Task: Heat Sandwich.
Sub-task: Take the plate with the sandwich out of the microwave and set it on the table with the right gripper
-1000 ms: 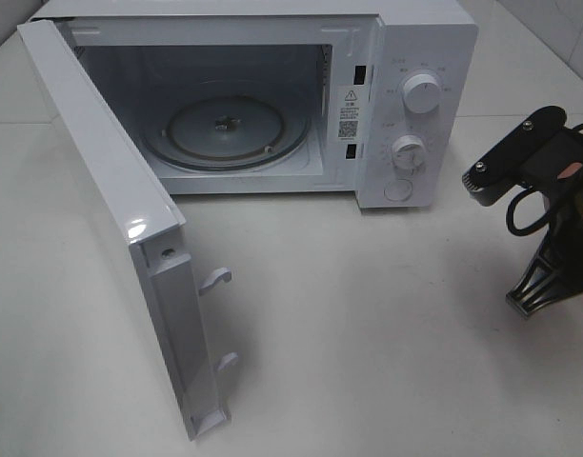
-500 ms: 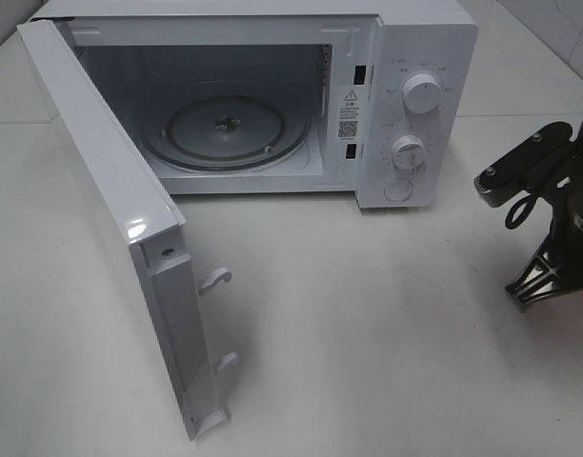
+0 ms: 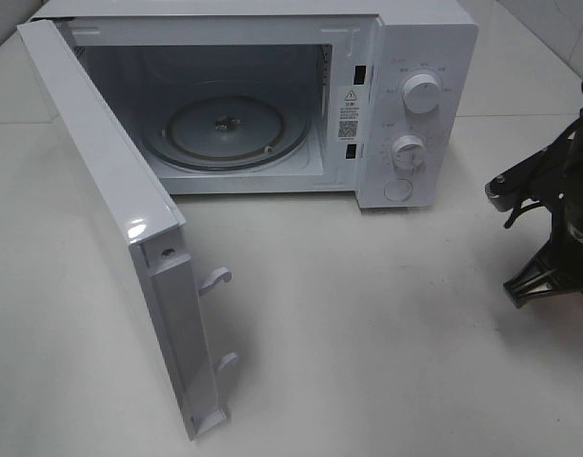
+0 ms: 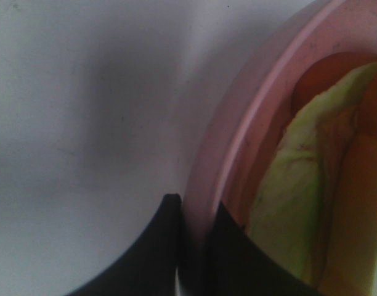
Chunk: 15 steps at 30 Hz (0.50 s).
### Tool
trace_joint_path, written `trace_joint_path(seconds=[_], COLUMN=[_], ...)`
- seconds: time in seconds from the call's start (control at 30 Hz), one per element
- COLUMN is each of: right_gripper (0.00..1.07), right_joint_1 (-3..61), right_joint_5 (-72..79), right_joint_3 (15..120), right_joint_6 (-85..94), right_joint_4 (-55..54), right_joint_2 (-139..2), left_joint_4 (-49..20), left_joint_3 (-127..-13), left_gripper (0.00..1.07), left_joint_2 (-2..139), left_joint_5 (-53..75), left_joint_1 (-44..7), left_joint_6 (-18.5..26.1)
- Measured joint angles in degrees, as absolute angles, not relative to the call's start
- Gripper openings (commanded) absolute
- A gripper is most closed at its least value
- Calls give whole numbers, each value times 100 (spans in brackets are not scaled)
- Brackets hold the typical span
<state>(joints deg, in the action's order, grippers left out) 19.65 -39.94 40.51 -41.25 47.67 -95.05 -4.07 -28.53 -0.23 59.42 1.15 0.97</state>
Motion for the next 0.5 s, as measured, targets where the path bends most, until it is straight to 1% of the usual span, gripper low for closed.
trace_joint_path(seconds=[0.27, 0.5], right_gripper=[1, 1], right_joint_1=[1707, 1564], right_joint_5=[-3690, -3650], right_joint_3=[4062, 4372], right_joint_6=[-4377, -4475], right_joint_4=[4968, 5071], right_joint_2=[-9906, -10371], left_joint_4=[-407, -407], left_joint_3=[-2853, -2853], left_gripper=[101, 101], left_joint_2=[-23, -23], left_joint_5=[5942, 5942], left_joint_1=[115, 115], left_joint_6=[97, 97])
